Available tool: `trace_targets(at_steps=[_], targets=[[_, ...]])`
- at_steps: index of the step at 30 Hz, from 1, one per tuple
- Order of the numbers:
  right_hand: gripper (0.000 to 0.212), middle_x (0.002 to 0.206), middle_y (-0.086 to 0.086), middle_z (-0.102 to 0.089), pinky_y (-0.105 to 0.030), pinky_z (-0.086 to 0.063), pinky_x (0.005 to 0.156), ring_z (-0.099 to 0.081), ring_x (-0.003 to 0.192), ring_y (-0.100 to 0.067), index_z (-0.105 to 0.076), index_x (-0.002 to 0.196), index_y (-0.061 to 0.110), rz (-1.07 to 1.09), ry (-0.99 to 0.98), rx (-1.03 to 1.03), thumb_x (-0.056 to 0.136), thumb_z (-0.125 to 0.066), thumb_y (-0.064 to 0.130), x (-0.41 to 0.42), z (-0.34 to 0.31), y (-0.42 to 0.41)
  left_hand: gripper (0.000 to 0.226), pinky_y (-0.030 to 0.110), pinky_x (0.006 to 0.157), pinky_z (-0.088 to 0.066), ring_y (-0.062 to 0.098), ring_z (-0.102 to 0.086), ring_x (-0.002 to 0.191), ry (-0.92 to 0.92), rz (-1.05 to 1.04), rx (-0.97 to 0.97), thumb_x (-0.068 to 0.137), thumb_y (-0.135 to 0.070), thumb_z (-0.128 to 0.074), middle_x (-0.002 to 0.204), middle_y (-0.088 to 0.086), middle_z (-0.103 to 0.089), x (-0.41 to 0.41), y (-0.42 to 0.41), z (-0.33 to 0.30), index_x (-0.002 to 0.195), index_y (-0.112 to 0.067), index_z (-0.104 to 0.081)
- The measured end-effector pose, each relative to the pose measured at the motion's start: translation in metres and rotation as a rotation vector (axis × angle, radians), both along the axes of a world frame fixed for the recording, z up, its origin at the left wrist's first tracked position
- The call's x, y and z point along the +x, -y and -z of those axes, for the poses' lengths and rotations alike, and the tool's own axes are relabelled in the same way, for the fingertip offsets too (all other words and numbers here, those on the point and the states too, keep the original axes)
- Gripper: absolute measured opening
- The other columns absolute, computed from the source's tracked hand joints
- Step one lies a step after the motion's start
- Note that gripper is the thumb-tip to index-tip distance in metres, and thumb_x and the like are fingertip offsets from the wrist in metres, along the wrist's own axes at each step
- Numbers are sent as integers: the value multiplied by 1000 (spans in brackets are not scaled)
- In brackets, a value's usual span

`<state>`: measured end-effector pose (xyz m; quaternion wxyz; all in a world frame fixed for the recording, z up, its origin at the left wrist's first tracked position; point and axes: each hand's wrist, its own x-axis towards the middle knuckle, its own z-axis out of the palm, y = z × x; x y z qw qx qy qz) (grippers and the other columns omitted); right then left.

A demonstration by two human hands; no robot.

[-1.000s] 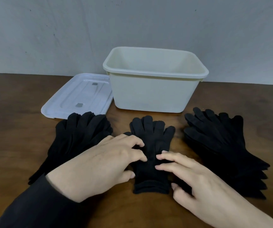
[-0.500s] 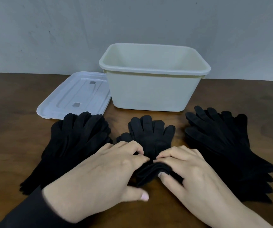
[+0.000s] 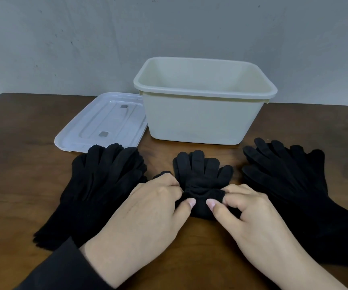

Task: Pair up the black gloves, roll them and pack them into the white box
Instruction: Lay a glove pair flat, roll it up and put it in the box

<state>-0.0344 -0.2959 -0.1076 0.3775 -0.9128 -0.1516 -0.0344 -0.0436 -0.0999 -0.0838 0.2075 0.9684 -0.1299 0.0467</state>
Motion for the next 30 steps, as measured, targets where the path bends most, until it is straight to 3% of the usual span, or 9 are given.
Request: trace_targets(at_steps=[3, 6, 8, 10, 13, 17, 19, 24, 30], targets=[[42, 81, 23, -57, -39, -44, 89, -53, 90, -5, -41, 48, 37, 37, 39, -36, 84, -59, 52, 4, 1, -1, 42, 26, 89, -44, 3, -52, 92, 30, -21, 110, 95, -56, -38, 103, -19, -53, 4, 1, 6, 87, -30, -70], [40, 75, 21, -57, -44, -46, 92, -53, 86, -4, -40, 50, 41, 82, 81, -86, 81, -61, 55, 5, 2, -2, 42, 32, 67, -50, 7, -52, 70, 59, -67, 196, 84, -55, -44, 75, -16, -53, 9, -2, 6, 58, -31, -66], [34, 75, 19, -56, -44, -45, 93, -54, 83, -4, -44, 56, 40, 85, 100, -154, 79, -58, 59, 6, 4, -3, 36, 32, 65, -51, 7, -51, 66, 49, -87, 222, 82, -53, -53, 70, -14, -52, 11, -3, 6, 56, -29, -60], [29, 78, 18, -53, -39, -42, 93, -52, 84, -4, -49, 68, 38, 96, 101, -208, 78, -57, 64, 8, 4, -2, 28, 30, 59, -48, 7, -49, 61, 89, -80, 211, 75, -48, -69, 67, -15, -48, 10, -4, 4, 63, -33, -50], [23, 93, 22, -46, -31, -36, 86, -47, 89, -3, -50, 89, 42, 100, 176, -267, 80, -64, 57, 5, 0, 0, 39, 29, 59, -47, 7, -47, 64, 95, -51, 118, 68, -39, -79, 76, -17, -44, 8, -5, -1, 86, -35, -44], [15, 110, 16, -61, -34, -37, 88, -57, 101, -9, -75, 99, 31, -42, 398, -342, 94, -61, 30, 4, 7, -5, 24, 36, 73, -52, 13, -61, 89, 237, 196, 230, 80, -17, -63, 106, -11, -63, 7, -3, 0, 99, -28, -73], [29, 113, 15, -69, -34, -38, 89, -64, 102, -8, -78, 103, 27, -88, 392, -346, 94, -50, 32, 4, 10, -4, 36, 37, 72, -55, 12, -65, 91, 180, 234, 286, 83, -26, -47, 111, -12, -69, 6, -4, 3, 102, -27, -78], [55, 131, 23, -60, -28, -29, 103, -49, 123, 4, -65, 129, 32, -148, 190, -409, 90, -43, 63, -1, 3, 4, 59, 35, 74, -58, 10, -66, 98, -23, 221, 335, 83, -52, -36, 122, -10, -69, 4, -9, 9, 117, -21, -74], [43, 117, 27, -64, -28, -35, 100, -48, 116, 9, -64, 123, 38, -93, 186, -380, 90, -43, 57, 2, 2, 2, 58, 32, 76, -56, 7, -64, 98, 18, 168, 304, 85, -53, -34, 121, -16, -69, 7, -8, 8, 120, -27, -72]])
